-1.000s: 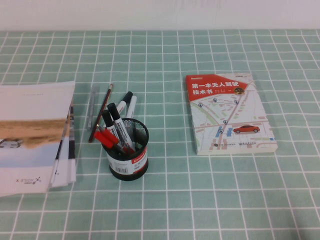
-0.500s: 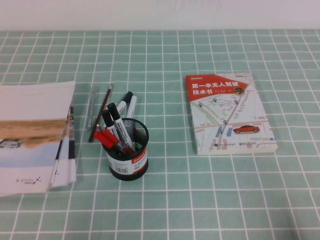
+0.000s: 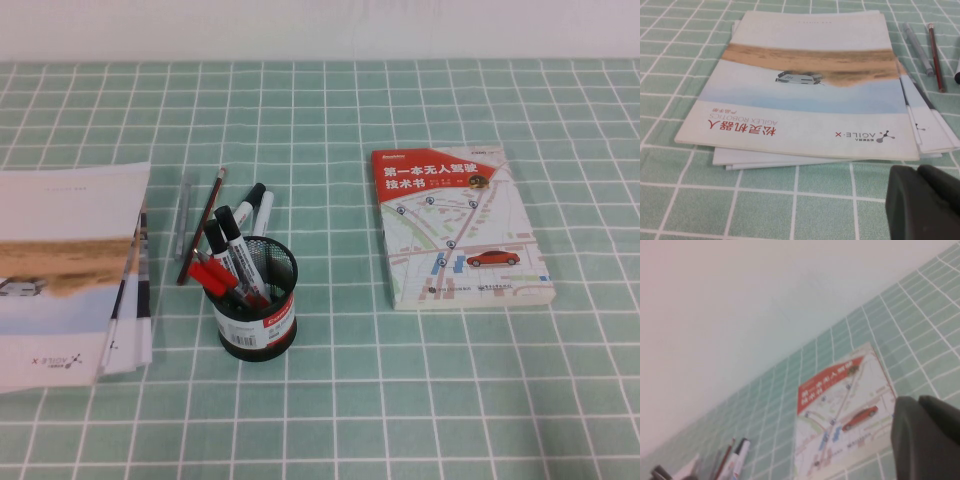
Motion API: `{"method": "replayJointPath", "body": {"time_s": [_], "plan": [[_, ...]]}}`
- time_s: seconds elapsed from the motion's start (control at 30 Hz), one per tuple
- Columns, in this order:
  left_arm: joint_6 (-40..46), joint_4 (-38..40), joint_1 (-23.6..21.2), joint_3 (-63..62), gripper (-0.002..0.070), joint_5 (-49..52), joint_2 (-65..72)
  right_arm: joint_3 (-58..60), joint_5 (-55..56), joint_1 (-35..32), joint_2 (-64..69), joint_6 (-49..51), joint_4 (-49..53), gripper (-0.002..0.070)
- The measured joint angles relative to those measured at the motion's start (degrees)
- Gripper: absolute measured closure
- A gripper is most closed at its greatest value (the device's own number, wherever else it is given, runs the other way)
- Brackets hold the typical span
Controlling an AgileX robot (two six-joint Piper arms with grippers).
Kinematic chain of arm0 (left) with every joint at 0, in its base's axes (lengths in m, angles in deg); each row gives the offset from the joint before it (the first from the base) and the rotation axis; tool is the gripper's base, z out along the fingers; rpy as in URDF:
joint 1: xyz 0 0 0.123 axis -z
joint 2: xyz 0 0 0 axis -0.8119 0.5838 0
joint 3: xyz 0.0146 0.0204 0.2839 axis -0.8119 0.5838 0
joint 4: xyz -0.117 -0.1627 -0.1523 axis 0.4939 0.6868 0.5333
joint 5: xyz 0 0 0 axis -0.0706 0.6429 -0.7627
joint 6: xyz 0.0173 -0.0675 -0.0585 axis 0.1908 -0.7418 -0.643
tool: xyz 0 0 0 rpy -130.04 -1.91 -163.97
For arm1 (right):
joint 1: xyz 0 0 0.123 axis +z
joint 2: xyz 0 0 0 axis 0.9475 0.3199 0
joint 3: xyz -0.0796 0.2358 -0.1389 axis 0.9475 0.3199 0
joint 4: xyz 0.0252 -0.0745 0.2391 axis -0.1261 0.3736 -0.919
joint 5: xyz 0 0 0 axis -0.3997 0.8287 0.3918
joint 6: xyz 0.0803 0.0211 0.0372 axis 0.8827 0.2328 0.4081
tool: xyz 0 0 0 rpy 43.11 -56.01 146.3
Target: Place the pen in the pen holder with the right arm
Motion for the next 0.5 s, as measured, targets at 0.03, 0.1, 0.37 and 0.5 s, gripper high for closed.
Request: {"method": "replayJointPath", "body": {"time_s": [0.03, 0.1, 0.37, 0.5], "plan": [[0.0, 0.0, 0.0, 0.0, 0.0679, 0.0, 0.0, 0.0, 0.56, 0.0, 0.0, -0.08, -1.41, 0.0696], [0.0, 0.0, 0.0, 0.0, 0.0679, 0.0, 0.0, 0.0, 1.2, 0.0, 0.0, -0.38, -2.46, 0.0696], [0.0, 0.0, 0.0, 0.0, 0.0679, 0.0, 0.0, -0.87, -2.34, 0.0, 0.14, -1.51, -3.73, 0.0696], [0.0, 0.0, 0.0, 0.0, 0.0679, 0.0, 0.0, -7.2, -7.83, 0.0, 6.16, -1.51, -3.76, 0.0696]]}}
